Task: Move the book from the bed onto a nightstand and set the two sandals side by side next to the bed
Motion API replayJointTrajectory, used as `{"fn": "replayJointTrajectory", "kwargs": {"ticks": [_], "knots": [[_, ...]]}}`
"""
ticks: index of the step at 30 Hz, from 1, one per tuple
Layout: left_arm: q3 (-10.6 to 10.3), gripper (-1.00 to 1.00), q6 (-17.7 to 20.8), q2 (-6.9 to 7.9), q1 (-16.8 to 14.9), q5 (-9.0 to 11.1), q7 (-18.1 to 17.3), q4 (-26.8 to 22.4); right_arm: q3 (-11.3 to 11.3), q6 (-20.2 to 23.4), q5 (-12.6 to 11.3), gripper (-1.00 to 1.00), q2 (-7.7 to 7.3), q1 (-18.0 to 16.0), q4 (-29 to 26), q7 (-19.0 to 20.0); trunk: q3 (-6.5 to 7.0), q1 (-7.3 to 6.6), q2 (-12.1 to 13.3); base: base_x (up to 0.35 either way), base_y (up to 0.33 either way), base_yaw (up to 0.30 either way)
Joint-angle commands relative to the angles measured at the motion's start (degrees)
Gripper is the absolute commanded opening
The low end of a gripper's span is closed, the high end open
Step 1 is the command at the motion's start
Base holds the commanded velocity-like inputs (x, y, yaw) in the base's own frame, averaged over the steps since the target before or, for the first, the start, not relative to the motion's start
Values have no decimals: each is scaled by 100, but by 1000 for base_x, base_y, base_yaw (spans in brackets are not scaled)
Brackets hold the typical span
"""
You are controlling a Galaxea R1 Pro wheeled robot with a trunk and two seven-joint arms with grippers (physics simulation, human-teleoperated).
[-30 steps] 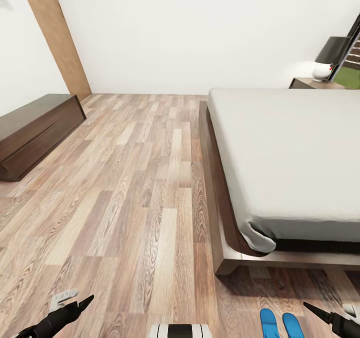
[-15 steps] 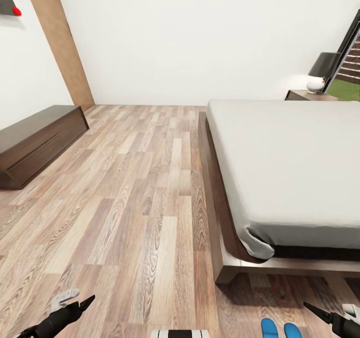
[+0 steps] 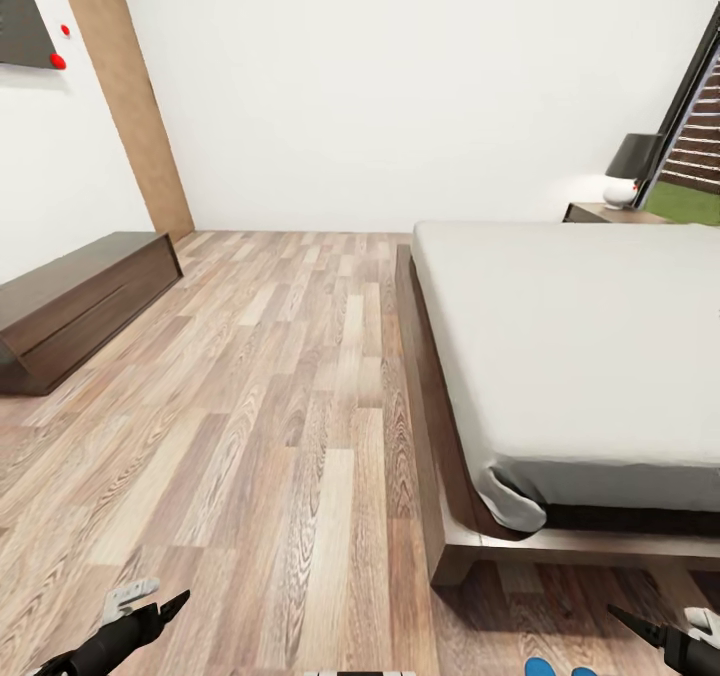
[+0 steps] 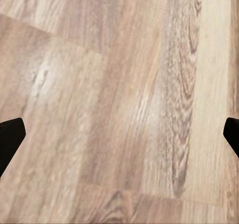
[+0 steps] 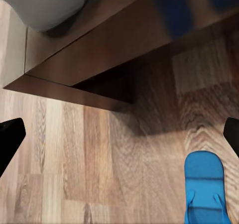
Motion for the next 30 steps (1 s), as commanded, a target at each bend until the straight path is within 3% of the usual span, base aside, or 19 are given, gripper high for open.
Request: {"fn": "replayJointTrajectory", "kwargs": {"ticks": [1,30], "knots": [[49,100,5,-2,-5,-59,-37,-5,-43,55,21,100,0,-2,1,23,18,-4,0,0,0,0],[49,100,5,5,-5,-69,-38,-9,-43,55,21,100,0,-2,1,23,652,-117,116,0,0,0]]}}
